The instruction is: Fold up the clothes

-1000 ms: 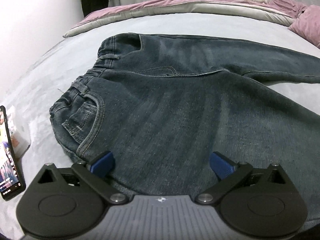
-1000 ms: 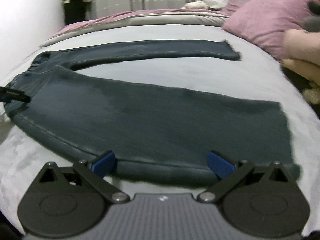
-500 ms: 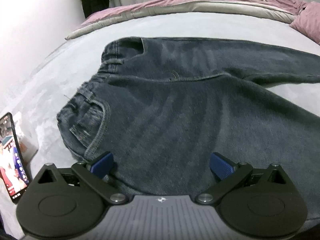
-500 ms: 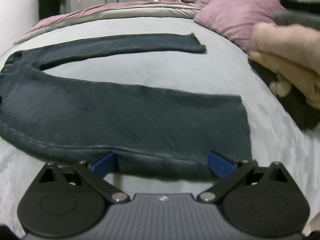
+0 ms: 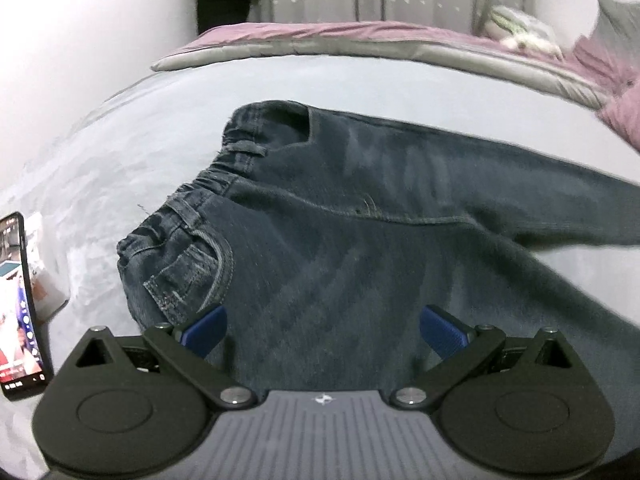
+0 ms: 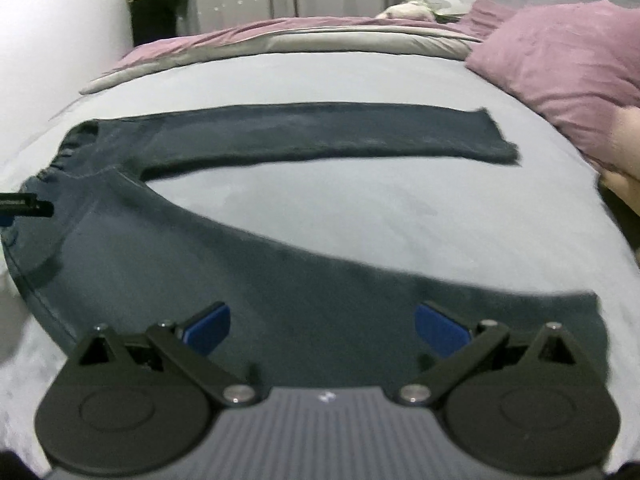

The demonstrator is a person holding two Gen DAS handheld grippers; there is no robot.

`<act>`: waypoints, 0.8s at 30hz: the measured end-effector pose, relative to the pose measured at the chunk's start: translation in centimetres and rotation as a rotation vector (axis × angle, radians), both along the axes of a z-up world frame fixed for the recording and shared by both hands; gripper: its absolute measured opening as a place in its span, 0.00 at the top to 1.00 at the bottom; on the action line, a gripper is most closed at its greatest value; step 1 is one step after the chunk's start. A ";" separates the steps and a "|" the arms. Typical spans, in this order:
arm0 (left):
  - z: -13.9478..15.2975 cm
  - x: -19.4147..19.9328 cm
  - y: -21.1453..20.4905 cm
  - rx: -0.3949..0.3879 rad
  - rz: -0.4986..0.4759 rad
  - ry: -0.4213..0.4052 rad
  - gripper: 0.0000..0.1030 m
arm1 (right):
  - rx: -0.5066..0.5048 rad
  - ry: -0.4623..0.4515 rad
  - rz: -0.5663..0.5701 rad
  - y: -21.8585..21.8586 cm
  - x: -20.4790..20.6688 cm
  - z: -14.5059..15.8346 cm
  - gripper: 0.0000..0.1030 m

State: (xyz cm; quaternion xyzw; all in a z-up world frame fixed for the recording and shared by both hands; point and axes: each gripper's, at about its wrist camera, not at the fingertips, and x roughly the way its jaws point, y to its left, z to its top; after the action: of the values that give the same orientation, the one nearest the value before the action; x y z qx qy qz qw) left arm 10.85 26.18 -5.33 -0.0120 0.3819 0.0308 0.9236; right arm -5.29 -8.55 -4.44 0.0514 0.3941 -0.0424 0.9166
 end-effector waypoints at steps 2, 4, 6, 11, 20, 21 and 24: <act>0.1 0.2 0.3 -0.019 0.018 -0.013 0.00 | 0.000 -0.006 0.025 0.5 1.6 0.2 0.00; 0.1 0.4 0.6 -0.028 0.033 -0.026 0.00 | -0.011 -0.009 0.057 1.4 3.1 0.5 0.00; -0.1 0.6 0.8 -0.031 0.047 -0.036 0.00 | -0.025 -0.012 0.095 2.4 4.7 0.6 0.00; -0.4 1.2 1.8 -0.039 0.085 -0.052 0.00 | -0.054 -0.020 0.191 4.8 8.7 0.7 0.00; -0.6 1.6 3.1 -0.099 0.151 -0.136 0.12 | -0.105 -0.053 0.368 10.2 15.8 0.4 0.00; -0.6 1.6 3.2 -0.112 0.156 -0.148 0.14 | -0.108 -0.059 0.386 10.8 16.5 0.4 0.00; -0.9 2.0 3.4 -0.142 0.172 -0.164 0.24 | -0.107 -0.081 0.437 12.6 19.1 0.5 0.00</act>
State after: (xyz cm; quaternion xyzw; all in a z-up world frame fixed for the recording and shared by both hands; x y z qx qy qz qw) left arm 12.89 29.60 -6.20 -0.1126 0.3038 0.0814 0.9426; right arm 13.77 4.00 -3.99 -0.0824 0.3562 0.1385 0.9204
